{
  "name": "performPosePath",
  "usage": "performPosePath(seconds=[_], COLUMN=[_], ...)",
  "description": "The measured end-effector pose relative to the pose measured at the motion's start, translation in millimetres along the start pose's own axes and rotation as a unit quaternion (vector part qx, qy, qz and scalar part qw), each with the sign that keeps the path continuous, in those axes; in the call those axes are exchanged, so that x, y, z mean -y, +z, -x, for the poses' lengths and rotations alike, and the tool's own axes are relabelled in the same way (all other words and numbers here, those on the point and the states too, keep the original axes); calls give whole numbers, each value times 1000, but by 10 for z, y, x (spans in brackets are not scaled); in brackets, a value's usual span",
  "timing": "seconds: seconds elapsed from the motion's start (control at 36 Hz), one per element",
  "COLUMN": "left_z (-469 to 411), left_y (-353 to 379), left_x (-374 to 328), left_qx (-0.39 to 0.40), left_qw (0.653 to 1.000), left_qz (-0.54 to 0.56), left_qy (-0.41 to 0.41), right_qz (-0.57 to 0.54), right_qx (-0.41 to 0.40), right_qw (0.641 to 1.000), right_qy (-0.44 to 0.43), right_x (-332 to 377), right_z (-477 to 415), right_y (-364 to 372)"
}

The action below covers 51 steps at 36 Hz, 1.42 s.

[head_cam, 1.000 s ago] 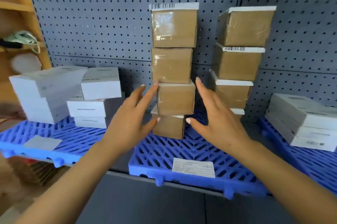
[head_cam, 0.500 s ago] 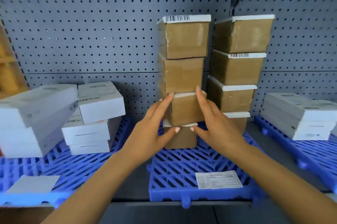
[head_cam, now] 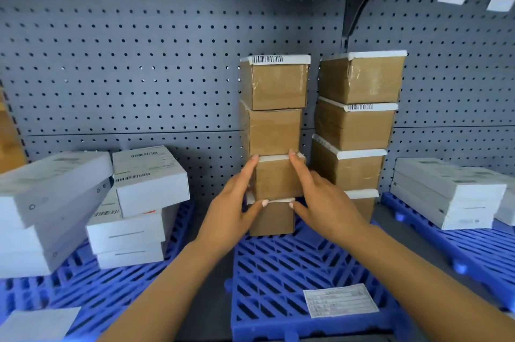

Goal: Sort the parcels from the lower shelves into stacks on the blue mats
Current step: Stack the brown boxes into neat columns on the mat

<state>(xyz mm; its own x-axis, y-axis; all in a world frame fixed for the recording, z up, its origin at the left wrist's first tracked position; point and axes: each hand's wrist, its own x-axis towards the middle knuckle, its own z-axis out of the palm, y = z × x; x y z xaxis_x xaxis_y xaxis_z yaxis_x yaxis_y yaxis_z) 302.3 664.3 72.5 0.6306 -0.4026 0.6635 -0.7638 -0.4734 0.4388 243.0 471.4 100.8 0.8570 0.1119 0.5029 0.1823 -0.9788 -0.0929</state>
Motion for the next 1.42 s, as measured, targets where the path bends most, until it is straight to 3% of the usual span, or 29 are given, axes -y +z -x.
performPosePath(seconds=[0.47, 0.86, 1.14, 1.42], left_z=[-45, -63, -18, -351], left_y=[43, 85, -116, -167], left_x=[0, 53, -77, -146], left_qx=[-6, 22, -62, -32], left_qw=[999, 1000, 997, 996], left_qz=[48, 10, 7, 73], left_qy=[15, 14, 38, -29], right_qz=[-4, -21, -45, -85], right_qx=[29, 52, -73, -31], right_qw=[999, 998, 995, 995], right_qy=[-44, -40, -47, 39], right_x=[-30, -33, 16, 147], right_z=[10, 8, -9, -237], right_y=[33, 68, -264, -373])
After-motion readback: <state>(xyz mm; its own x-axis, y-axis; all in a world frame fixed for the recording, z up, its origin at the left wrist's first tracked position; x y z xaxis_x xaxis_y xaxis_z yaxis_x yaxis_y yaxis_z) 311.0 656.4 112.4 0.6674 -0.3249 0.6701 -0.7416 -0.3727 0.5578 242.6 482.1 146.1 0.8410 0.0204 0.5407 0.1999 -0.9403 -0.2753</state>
